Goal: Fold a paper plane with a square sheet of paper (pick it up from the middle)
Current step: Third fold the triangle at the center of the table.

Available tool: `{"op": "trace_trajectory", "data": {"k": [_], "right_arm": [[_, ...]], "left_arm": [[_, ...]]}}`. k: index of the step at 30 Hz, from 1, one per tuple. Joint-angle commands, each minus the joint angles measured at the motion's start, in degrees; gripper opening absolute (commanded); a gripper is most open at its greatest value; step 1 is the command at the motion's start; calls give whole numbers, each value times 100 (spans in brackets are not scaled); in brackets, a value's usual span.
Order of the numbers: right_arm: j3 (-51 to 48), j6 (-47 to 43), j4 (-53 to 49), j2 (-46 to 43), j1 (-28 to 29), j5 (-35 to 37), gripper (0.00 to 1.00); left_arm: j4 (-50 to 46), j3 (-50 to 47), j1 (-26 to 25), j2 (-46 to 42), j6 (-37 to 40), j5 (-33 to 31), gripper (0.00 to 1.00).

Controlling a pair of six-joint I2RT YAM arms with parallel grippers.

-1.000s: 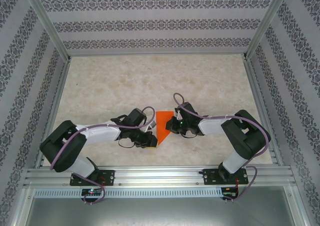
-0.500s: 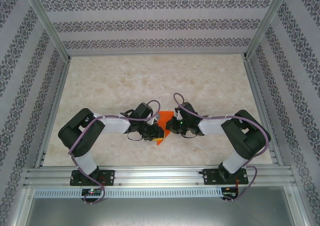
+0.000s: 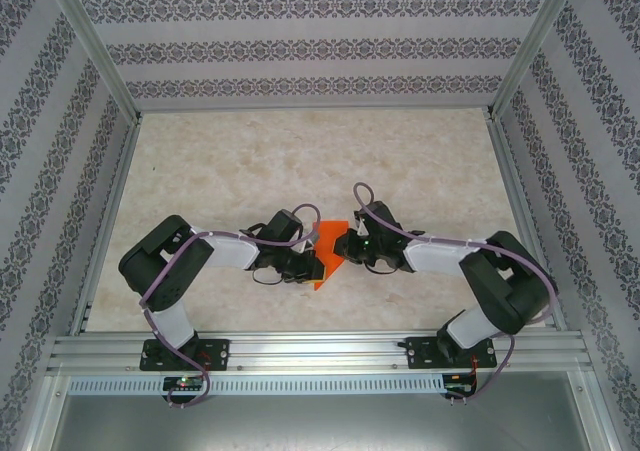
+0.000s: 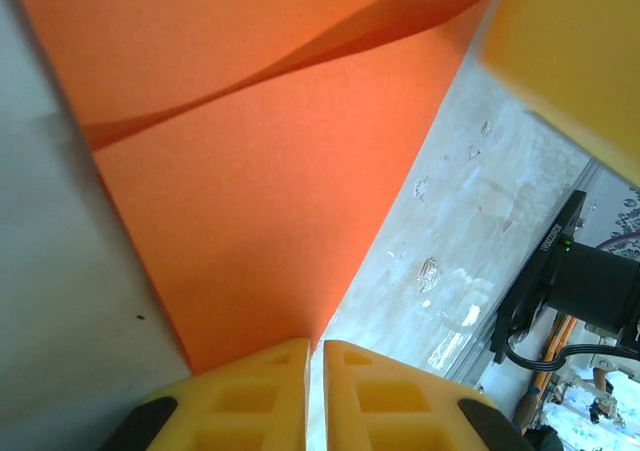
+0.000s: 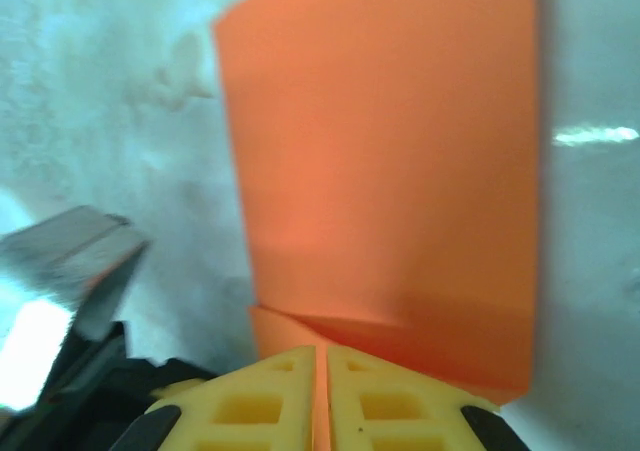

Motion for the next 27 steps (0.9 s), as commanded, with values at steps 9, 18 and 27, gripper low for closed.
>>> {"op": "trace_trajectory", "data": {"k": [9, 18, 27], "right_arm": [[-221, 360, 374, 16, 637, 168, 7], [-203, 484, 607, 791, 783, 358, 5], [-441, 468, 607, 794, 495, 519, 6]], "left_arm": [[-958, -178, 23, 243, 260, -384, 12], [-1057, -230, 23, 313, 354, -499, 11], [-1175, -313, 23, 322, 427, -742, 9]]}}
